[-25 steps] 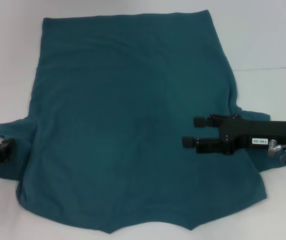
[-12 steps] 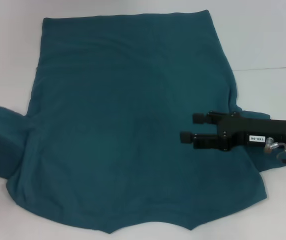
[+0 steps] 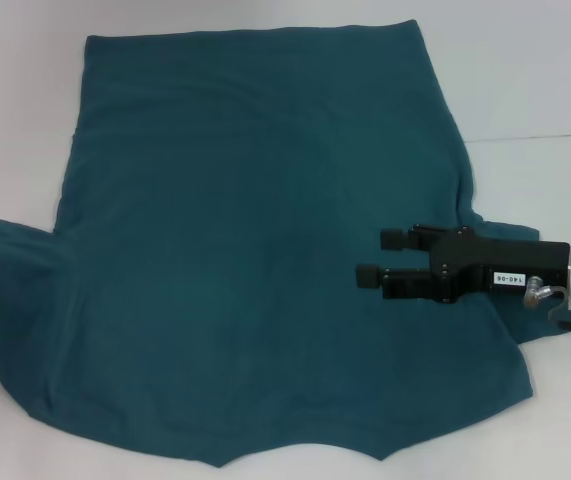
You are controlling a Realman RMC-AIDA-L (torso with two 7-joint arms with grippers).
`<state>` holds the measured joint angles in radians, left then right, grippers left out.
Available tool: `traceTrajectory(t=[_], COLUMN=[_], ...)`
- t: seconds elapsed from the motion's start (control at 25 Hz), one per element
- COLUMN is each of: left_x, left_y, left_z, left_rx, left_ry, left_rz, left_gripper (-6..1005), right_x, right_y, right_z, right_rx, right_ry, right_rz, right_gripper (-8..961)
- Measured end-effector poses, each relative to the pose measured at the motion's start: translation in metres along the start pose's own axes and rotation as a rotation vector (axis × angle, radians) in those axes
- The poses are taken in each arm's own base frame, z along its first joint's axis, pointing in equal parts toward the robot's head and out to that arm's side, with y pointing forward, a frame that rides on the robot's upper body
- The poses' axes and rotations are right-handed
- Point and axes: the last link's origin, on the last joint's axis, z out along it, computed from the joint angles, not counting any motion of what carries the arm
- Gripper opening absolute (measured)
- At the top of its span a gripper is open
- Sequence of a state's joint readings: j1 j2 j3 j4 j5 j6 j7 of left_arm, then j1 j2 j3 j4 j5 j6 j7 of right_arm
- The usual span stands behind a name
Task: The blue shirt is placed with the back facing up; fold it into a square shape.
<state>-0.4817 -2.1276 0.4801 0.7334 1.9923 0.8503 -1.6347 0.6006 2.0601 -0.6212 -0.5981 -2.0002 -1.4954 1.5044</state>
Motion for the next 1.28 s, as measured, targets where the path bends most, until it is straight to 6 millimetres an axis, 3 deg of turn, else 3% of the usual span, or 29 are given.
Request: traceTrajectory(t=[0.36, 0.76, 1.28], left_x=[0.004, 0.008, -0.008], left_y=[0.008, 0.046, 0.085], left_z=[-0.002, -0.007, 0.011], left_rx=[-0.061, -0.317, -0.427], left_ry=[0.009, 0.014, -0.022], left_rz=[-0.019, -0.095, -0.152], left_gripper=[1, 1, 2], right_x=[-0.001, 0.001, 0.003], right_y=[0.000, 0.000, 0.001], right_z=[0.001, 0.000, -0.001], right_rx=[-0.001, -0.001, -0.001], right_ry=[0.000, 0.000, 0.004], right_rz=[-0.002, 0.001, -0.003], right_gripper=[899, 899, 899])
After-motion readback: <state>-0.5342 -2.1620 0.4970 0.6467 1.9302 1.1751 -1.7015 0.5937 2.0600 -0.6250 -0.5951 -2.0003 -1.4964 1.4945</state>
